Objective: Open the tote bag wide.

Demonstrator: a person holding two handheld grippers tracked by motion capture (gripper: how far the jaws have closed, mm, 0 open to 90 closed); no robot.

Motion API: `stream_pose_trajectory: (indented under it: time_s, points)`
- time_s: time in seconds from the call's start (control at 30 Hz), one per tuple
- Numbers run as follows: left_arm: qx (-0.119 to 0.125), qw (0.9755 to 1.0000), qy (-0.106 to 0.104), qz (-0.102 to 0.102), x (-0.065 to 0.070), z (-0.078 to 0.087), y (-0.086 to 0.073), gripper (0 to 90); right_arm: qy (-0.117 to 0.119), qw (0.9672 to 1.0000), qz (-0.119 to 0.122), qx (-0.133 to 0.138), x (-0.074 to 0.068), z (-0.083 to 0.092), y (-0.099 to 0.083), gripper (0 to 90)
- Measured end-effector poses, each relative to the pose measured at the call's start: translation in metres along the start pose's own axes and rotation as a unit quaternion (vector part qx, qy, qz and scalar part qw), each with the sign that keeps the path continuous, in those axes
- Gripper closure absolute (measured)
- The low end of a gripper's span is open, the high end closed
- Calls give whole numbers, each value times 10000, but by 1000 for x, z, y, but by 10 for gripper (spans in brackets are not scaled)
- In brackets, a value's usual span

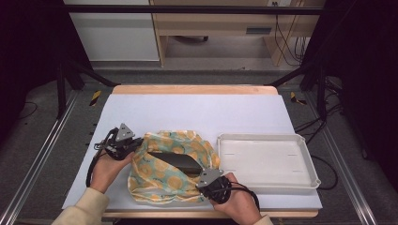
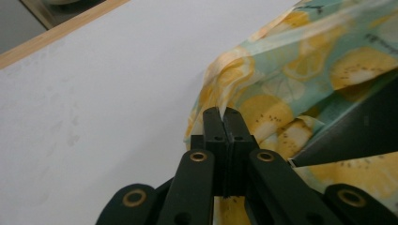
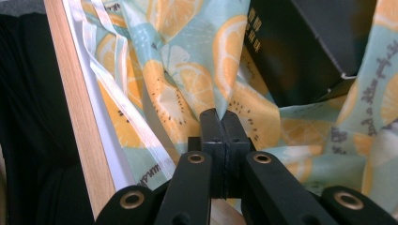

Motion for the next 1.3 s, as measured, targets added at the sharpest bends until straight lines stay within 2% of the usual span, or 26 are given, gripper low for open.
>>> stream_pose_trajectory:
  time_s: [0.1,0.3,0.53,0.67,1.2,1.3]
  points:
    - [-33,9999,67,84,-7,-6,-3,900,-1,10000,3,-44,0,-2,-1,900]
    - [-59,9997,56,243,-14,-15,-6,900,12,10000,-16,-65,-1,-3,-3,900]
    - [-153,9995,53,267,-17,-22,-10,900,46,10000,5,-88,-2,-3,-4,900]
    - [-258,9994,26,209,-16,-26,-13,900,51,9999,6,-88,-2,-3,-4,900]
    - [-327,9990,-15,304,-21,-37,-16,900,123,9999,-29,-68,-2,-4,-6,900]
    - [-378,9989,-117,267,-18,-39,-18,900,122,9999,-36,-78,-2,-5,-6,900]
Point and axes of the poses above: each handheld gripper's, and its own axes: z roughly backward along the jaws, y roughly out of its top, x roughly to its right, the point moved 9 cm from there along -z, roughly forward along the jaws, and after that the axes turned 2 degrees about y, right-handed, at the moved point
